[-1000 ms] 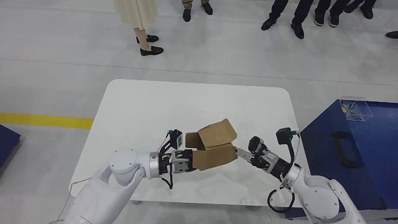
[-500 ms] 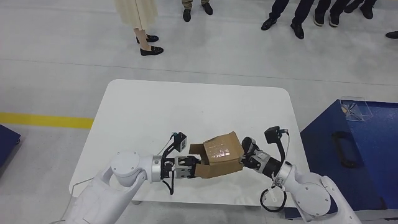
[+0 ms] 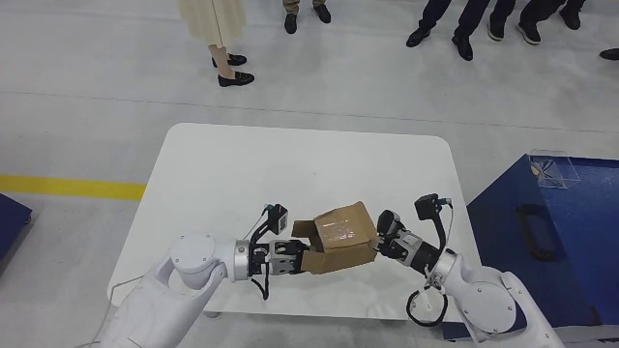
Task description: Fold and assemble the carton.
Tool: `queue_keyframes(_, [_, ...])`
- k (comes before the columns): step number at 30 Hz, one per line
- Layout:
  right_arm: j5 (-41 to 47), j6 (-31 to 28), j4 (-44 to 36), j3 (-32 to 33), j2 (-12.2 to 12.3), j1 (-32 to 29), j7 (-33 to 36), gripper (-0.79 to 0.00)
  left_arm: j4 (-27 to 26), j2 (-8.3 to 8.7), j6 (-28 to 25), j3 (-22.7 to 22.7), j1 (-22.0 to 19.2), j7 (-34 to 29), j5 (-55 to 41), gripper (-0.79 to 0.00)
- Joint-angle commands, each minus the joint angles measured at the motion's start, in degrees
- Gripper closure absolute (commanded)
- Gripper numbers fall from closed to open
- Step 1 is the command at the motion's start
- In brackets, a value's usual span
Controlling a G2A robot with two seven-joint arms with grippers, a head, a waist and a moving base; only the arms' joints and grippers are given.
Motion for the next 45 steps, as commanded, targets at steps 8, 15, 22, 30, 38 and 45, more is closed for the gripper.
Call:
queue_keyframes(8, [0.0,0.1,0.5,-1.0,-0.2,0.7,0.4,-0.785,1.3,-0.34,1.4,1.0,-0.8,0.8,0.0,0.000])
queue_keyframes(15, [0.7,-0.2,1.1,0.5,-0.1,0.6,0.1,-0.785,1.9,-0.53,0.6,0.4,-1.0,1.8,-1.4,0.000])
queue_keyframes(22, [1.7,-0.7,1.1,3.4,0.2,-0.7,-0.6,-0.785,1.6,-0.36,-0.2,-0.8,-0.3,2.4,-1.6,0.000])
queue_keyframes(30, [2.9,-1.4,-0.5,6.8,0.6,-4.4,2.0,-0.785,1.1,-0.23,-0.4,-2.2,0.5,3.8,-2.6,0.000])
queue_keyframes(38, [0.1,0.6,1.6,1.6,0.1,-0.7,1.4,-0.785,0.4,-0.37,-0.4,-2.1,0.8,4.4,-2.7,0.000])
queue_keyframes(45, [-2.9,1.8,2.6,-2.6,-0.5,2.4,-0.5,-0.785,0.0,-0.35,-0.6,-2.0,1.2,3.8,-2.2,0.000])
